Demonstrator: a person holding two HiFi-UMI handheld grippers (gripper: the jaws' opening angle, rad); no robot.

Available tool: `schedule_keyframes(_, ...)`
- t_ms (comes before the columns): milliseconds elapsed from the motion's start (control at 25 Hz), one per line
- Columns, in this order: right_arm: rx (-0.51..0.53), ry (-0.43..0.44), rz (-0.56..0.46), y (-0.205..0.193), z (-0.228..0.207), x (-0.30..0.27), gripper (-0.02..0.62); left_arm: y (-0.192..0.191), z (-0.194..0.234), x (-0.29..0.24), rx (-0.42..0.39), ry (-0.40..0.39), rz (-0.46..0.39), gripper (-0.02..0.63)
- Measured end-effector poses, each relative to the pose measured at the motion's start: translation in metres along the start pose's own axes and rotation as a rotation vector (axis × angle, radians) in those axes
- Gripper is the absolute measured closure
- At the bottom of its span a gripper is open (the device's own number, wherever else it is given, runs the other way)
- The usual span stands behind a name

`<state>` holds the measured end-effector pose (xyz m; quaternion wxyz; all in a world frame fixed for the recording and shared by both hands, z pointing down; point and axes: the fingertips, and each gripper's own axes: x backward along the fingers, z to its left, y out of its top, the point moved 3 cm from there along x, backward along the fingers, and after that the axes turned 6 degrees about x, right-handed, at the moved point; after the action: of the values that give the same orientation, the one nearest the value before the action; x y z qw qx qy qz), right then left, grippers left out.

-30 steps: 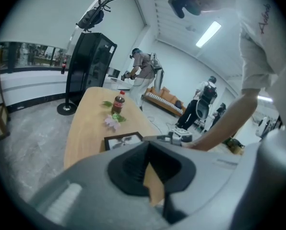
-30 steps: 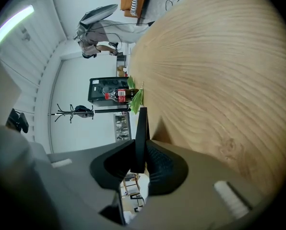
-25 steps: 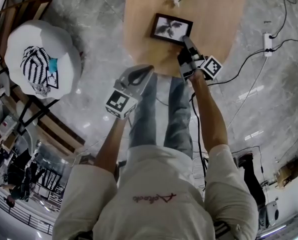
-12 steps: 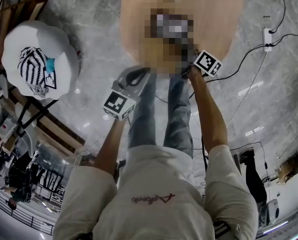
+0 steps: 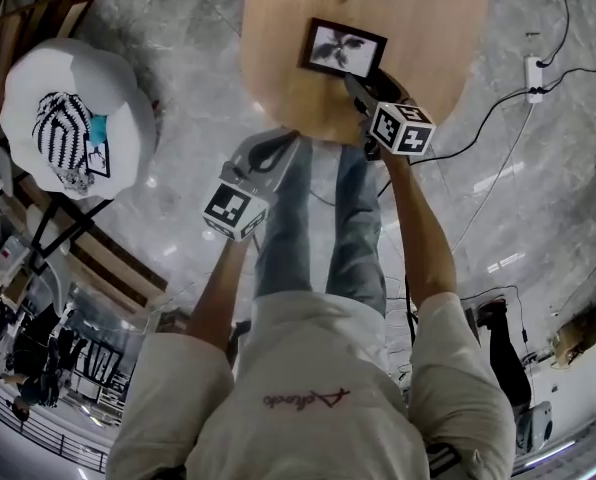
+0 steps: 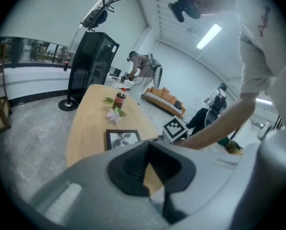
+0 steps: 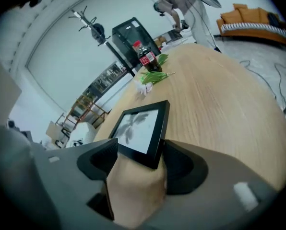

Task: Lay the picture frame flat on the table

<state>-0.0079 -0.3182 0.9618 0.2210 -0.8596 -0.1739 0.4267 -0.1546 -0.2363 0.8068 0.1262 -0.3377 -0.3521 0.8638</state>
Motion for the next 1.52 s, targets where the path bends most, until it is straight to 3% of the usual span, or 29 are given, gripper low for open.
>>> schedule_keyframes(160,0.269,-0.099,0.067,-0.004,0.004,0.002,0.298,-0.002,-0.001,0.001,0.004,0.000,0.001,0.606)
schedule_keyframes(280,0.381,-0.129,0.089,-0.002,0.008,0.002,0.305,-0.002,0.000,0.000,0.003,0.003,-0.003,0.605)
schedule_keyframes(440,0.400,-0.131,0.086,0.001,0.017,0.012,0.353,0.006,-0.002,0.004,-0.003,0.003,-0.013,0.606)
schedule_keyframes(840,0.453,-0.174,0.042,0.031,0.039,0.058,0.592,0.043,-0.019,0.012,-0.056,0.015,-0.042,0.606)
schedule_keyframes(1520,0.530,-0.165,-0.148,0.128,0.130,0.187,0.592,0.146,-0.078,0.054,-0.174,0.019,-0.117,0.606)
